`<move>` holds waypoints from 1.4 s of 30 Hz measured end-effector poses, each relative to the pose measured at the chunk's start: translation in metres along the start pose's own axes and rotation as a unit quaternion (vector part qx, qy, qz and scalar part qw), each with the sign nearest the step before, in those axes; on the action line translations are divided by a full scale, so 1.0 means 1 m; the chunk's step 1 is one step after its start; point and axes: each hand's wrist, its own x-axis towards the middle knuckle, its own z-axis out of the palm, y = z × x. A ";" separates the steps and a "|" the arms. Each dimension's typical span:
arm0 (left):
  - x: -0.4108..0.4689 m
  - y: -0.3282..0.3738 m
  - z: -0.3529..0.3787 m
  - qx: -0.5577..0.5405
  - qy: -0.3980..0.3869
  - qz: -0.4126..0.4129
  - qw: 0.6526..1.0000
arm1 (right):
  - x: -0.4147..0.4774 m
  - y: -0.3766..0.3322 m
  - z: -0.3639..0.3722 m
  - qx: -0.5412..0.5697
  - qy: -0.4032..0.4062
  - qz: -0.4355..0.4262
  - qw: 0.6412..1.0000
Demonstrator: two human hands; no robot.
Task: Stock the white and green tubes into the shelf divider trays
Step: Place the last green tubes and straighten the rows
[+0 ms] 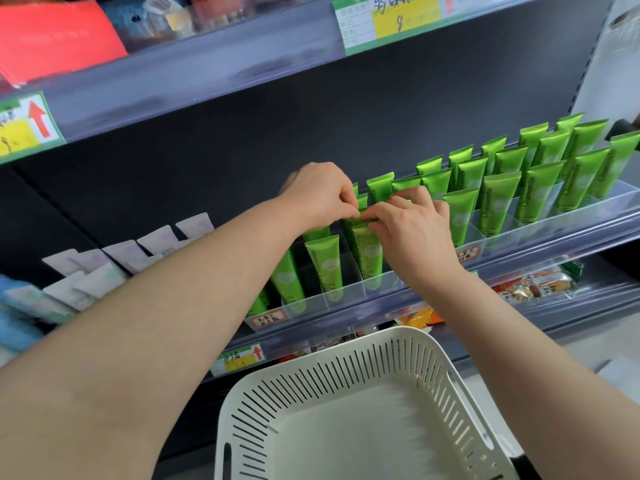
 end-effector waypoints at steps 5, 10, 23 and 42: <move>0.005 0.000 -0.003 -0.053 0.018 -0.013 0.998 | 0.001 0.012 -0.014 0.020 0.030 0.014 0.999; 0.014 0.012 0.001 -0.086 0.036 -0.010 0.996 | 0.000 0.037 -0.030 0.006 0.042 0.080 0.996; 0.060 0.053 0.023 -0.029 0.023 -0.031 0.999 | 0.002 0.055 -0.031 -0.027 0.017 0.065 0.997; 0.048 0.046 0.016 -0.030 0.054 -0.041 0.997 | -0.002 0.051 -0.032 -0.084 -0.020 0.085 0.993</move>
